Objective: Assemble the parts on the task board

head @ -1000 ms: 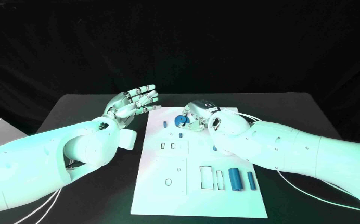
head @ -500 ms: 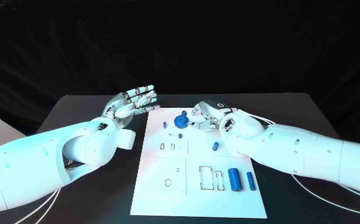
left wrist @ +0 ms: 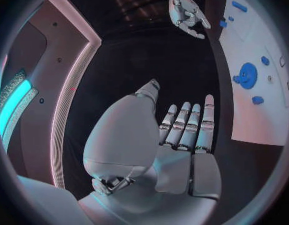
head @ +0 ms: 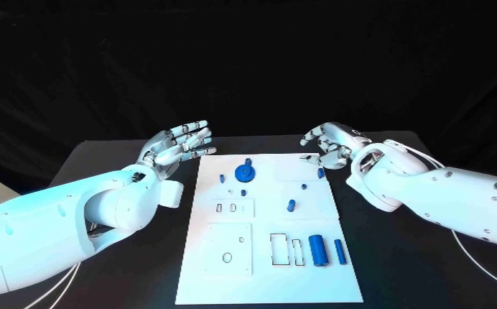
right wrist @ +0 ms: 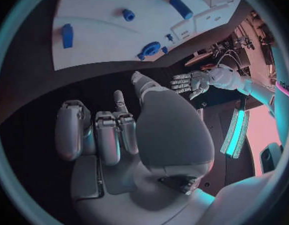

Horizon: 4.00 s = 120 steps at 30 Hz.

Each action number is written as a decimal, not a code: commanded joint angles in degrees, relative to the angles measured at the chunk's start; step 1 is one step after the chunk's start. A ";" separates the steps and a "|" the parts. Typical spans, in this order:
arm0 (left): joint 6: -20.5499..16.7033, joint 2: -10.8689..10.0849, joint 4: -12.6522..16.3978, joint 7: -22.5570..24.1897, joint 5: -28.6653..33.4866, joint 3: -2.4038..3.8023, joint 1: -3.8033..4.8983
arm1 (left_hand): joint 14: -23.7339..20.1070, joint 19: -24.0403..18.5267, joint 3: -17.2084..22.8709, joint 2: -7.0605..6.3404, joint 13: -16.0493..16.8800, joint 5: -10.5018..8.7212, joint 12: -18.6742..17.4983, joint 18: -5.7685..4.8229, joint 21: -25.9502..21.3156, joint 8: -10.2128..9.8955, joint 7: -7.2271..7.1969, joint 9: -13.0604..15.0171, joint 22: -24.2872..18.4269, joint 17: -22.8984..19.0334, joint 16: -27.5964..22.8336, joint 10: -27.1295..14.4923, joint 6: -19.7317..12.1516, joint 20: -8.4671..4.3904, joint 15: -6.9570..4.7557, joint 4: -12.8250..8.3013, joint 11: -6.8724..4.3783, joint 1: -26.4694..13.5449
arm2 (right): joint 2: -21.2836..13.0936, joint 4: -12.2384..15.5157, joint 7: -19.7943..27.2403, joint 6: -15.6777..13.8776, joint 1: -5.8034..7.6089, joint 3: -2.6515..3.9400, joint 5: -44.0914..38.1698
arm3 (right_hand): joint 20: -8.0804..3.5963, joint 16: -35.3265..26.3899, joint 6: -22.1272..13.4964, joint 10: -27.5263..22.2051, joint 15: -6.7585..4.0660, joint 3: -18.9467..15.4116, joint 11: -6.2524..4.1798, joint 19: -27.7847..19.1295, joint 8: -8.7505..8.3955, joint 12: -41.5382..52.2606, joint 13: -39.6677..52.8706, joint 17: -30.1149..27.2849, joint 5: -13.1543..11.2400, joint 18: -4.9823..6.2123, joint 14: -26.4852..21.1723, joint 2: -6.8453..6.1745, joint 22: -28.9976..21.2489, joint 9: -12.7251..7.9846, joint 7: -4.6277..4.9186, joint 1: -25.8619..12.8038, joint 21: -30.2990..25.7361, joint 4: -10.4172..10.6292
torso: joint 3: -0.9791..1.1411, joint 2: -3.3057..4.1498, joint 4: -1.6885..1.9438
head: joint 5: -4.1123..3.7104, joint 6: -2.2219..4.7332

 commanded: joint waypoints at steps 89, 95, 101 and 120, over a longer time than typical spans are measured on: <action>2.54 0.85 -1.79 1.11 -0.39 0.02 -0.18 | 10.13 1.75 -0.56 0.67 0.50 -0.21 1.50 1.46 0.93 2.11 6.80 0.90 0.16 2.21 3.06 8.81 4.71 -0.09 -0.88 -0.05 -0.03 -0.23 | 2.87 -13.02 9.30 8.22 -5.77 -0.53 6.71 | -0.52 0.31 3.59 6.17 -0.92 3.55 -0.66 0.49 0.12 0.22 15.08 15.08 -0.35 -0.60 5.97 1.91 3.45 -0.24 -0.54 3.74 0.36 -0.77 | 0.65 -0.23 -0.40 | 1.23 -2.93; 2.54 0.79 -1.82 1.07 -0.39 0.02 -0.18 | 10.13 1.75 -0.56 0.67 0.50 -0.21 1.50 1.46 0.93 2.11 6.80 0.90 0.16 2.21 3.06 8.81 4.71 -0.09 -0.88 -0.05 -0.03 -0.23 | 2.95 -12.96 9.38 6.18 -5.77 -0.52 5.02 | -0.68 0.31 4.69 6.17 -1.07 4.74 -0.97 0.59 0.57 0.22 15.08 15.08 0.09 -0.64 5.97 2.59 3.66 -0.12 -0.92 3.16 0.51 -0.49 | 0.66 -0.25 -0.46 | 1.24 -2.84; 2.59 0.75 -1.83 1.05 -0.39 0.02 -0.17 | 10.13 1.75 -0.56 0.67 0.50 -0.21 1.50 1.46 0.93 2.11 6.80 0.90 0.16 2.21 3.06 8.81 4.71 -0.09 -0.88 -0.05 -0.03 -0.23 | 2.98 -12.36 9.32 3.20 -5.77 -0.51 4.14 | -1.01 0.31 6.29 6.17 -1.49 5.88 -1.59 0.92 1.59 0.22 15.08 15.08 0.46 -0.78 5.97 2.82 4.23 0.30 -1.64 2.97 1.11 -0.84 | 0.68 -0.25 -0.47 | 1.13 -2.84; 2.50 0.63 -2.43 0.87 -0.39 0.01 -0.17 | 9.94 1.83 -0.48 0.75 0.49 -0.22 1.52 1.48 0.97 2.20 6.76 0.94 0.16 2.20 3.00 8.92 4.91 -0.07 -0.86 -0.10 -0.05 -0.10 | 2.57 -0.87 -0.48 -3.23 -3.24 0.03 0.49 | -1.31 0.31 6.39 6.17 -1.73 6.58 -1.89 0.79 1.96 0.22 15.08 15.08 1.31 -0.70 5.97 2.39 3.98 0.50 -1.90 1.24 0.63 -0.43 | 0.37 -0.65 -0.63 | 1.36 -2.79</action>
